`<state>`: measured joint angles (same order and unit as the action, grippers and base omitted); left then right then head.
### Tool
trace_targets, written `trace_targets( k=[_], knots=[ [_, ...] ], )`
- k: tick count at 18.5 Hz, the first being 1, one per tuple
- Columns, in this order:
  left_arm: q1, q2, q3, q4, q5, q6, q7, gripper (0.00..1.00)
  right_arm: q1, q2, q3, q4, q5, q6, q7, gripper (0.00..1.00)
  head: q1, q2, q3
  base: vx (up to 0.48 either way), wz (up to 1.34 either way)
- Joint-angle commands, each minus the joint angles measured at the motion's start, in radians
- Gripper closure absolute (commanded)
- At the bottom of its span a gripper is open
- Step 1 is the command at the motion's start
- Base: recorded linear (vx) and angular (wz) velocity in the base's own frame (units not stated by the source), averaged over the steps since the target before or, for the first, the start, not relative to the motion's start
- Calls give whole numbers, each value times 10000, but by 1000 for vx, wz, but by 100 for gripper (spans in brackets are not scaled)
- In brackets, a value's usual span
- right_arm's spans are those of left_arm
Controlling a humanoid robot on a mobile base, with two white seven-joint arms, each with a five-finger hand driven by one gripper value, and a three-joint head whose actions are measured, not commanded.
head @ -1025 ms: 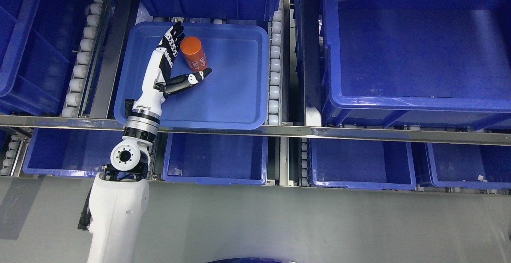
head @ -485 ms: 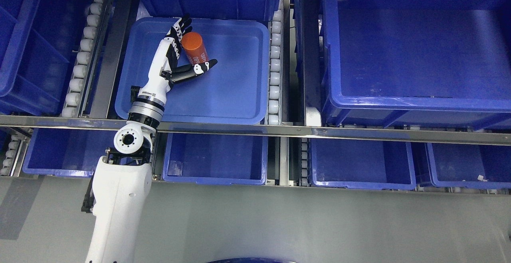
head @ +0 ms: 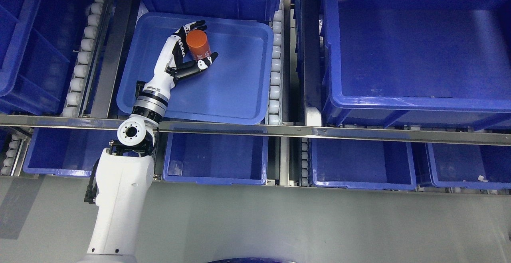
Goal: Grab orange capacitor from left shelf to right desk
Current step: 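Close the left hand around the orange capacitor and lift it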
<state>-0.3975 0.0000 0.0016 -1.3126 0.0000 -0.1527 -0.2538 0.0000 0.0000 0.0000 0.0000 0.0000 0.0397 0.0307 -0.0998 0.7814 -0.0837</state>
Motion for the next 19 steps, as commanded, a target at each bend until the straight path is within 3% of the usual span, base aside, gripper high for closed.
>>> trace_targets(
  k=[1,4,6,11,15,19],
  knots=[
    [2,174,458,609,-153,-833,-70,72,337,-175,-123,-230,0,2,0,0,0,0,0,0,0],
    [109,174,658,624,-138,-988,-85,84,337,-175,-107,-230,0,2,0,0,0,0,0,0,0],
    [247,174,705,624,-92,-1324,-100,100,337,-175,-107,-230,0,2,0,0,0,0,0,0,0],
    [432,174,674,380,458,-1983,-100,100,337,-175,-123,-230,0,2,15,0,0,0,0,0,0],
    [401,174,123,-1335,2236,-2231,-100,100,337,-175,-123,-230,0,2,0,0,0,0,0,0,0],
    [569,174,-108,-2212,2562,-2872,-100,100,337,-175,-123,-230,0,2,0,0,0,0,0,0,0]
  ],
)
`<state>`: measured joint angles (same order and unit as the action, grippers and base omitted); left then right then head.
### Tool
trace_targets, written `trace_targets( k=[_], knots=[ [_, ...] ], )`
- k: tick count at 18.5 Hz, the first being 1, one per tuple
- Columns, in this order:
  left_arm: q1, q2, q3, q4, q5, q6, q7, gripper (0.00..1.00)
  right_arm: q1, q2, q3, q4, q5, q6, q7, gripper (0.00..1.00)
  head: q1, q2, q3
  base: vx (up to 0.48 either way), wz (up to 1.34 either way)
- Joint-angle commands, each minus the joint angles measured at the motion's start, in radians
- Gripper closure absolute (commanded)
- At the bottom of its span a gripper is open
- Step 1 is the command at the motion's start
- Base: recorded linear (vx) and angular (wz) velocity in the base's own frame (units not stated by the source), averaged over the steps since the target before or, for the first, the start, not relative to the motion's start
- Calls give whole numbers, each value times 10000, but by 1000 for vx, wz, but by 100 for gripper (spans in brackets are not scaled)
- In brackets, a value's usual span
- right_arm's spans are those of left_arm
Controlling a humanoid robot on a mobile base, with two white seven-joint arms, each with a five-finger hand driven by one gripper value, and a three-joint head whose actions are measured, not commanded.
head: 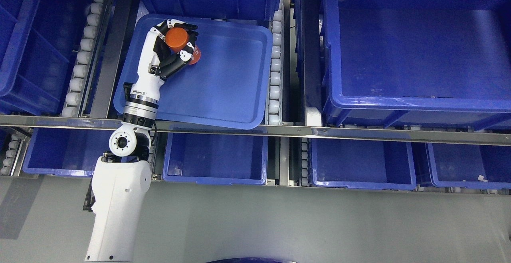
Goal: Grab orange capacitor from left shelf to right desk
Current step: 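Close the left hand around the orange capacitor and lift it, then carry the capacitor in the left hand while turning toward the steel table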
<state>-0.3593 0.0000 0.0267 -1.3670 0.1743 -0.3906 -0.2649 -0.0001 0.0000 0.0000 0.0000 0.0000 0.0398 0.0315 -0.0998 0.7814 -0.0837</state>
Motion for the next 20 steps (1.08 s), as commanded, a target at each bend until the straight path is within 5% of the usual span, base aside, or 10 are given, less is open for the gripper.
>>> trace_targets(
  k=[1,8,20],
  knots=[
    [354,175,-420,-1746,819,-937,10,100,338,-175,-123,-230,0,1,7,0,0,0,0,0,0],
    [1643,175,-605,-1961,1003,-3149,10,100,338,-175,-123,-230,0,1,7,0,0,0,0,0,0],
    [2350,175,-605,-2759,1356,-2783,102,99,338,-175,-123,-230,0,1,-8,0,0,0,0,-10,3]
  ],
)
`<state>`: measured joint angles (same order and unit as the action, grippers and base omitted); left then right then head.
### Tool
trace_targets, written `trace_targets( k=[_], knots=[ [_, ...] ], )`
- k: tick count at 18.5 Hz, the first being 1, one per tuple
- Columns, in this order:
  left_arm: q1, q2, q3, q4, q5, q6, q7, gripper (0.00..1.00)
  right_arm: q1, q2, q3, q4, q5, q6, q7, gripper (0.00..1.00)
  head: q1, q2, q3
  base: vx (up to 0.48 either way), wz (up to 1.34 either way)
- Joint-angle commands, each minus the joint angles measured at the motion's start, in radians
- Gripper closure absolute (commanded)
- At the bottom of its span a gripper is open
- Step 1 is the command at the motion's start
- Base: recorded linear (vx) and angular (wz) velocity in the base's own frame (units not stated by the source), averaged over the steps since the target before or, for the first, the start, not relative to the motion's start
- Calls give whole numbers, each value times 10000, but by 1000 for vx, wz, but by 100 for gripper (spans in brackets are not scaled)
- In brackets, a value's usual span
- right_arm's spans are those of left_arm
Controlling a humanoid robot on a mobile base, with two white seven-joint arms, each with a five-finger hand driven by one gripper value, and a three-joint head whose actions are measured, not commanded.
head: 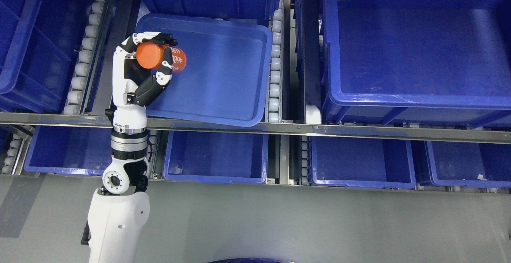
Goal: Grab orange capacitor from left shelf to right desk
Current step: 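Carry the capacitor in the left hand while turning toward the steel table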
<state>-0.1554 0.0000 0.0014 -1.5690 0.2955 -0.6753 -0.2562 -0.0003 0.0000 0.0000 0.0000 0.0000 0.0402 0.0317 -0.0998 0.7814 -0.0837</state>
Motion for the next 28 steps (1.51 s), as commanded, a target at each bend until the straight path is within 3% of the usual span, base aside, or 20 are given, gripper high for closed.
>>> trace_targets(
  k=[1,17,28],
  knots=[
    [312,175,-351,-739,159,65,15,99,341,-175,-123,-230,0,-3,-10,0,0,0,0,-87,21],
    [511,175,-366,-724,205,65,15,98,341,-175,-123,-230,0,-3,-10,0,0,0,0,-130,-80],
    [618,175,-566,-723,282,50,0,98,341,-175,-123,-230,0,-3,-10,0,0,0,0,-13,-735]
  ],
)
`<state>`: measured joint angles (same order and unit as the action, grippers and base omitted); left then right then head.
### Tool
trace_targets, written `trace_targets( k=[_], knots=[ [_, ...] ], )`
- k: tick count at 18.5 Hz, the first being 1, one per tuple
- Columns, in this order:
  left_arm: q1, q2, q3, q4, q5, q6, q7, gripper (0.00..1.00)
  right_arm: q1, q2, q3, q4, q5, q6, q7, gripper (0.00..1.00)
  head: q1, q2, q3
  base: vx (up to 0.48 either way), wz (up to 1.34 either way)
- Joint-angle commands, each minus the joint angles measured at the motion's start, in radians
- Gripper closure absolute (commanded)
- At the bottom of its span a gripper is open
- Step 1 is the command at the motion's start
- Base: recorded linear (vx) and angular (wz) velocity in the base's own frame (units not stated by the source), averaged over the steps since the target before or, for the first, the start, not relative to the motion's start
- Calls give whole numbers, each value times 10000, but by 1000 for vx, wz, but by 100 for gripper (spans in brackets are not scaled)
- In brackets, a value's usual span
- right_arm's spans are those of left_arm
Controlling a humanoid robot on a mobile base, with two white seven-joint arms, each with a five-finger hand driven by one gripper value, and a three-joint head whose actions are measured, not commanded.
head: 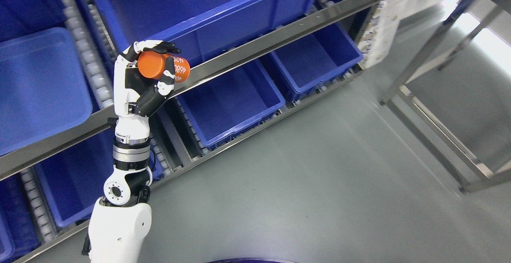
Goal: Grab orange capacitor from left shelf to right desk
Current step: 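Carry the capacitor in the left hand while turning toward the steel table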
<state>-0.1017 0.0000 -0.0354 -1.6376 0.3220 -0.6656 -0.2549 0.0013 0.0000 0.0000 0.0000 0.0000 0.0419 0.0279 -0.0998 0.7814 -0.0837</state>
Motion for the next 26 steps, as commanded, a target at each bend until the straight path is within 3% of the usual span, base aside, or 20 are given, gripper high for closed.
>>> trace_targets(
  k=[1,15,26],
  knots=[
    [142,174,-290,-38,17,-48,-13,98,325,-175,-108,-231,0,-20,27,0,0,0,0,8,-807],
    [234,174,-888,8,17,44,2,98,325,-175,-108,-231,0,-20,27,0,0,3,0,60,-691],
    [66,174,-1440,146,17,351,2,98,325,-175,-123,-231,0,-20,43,0,0,3,0,230,-373]
  ],
)
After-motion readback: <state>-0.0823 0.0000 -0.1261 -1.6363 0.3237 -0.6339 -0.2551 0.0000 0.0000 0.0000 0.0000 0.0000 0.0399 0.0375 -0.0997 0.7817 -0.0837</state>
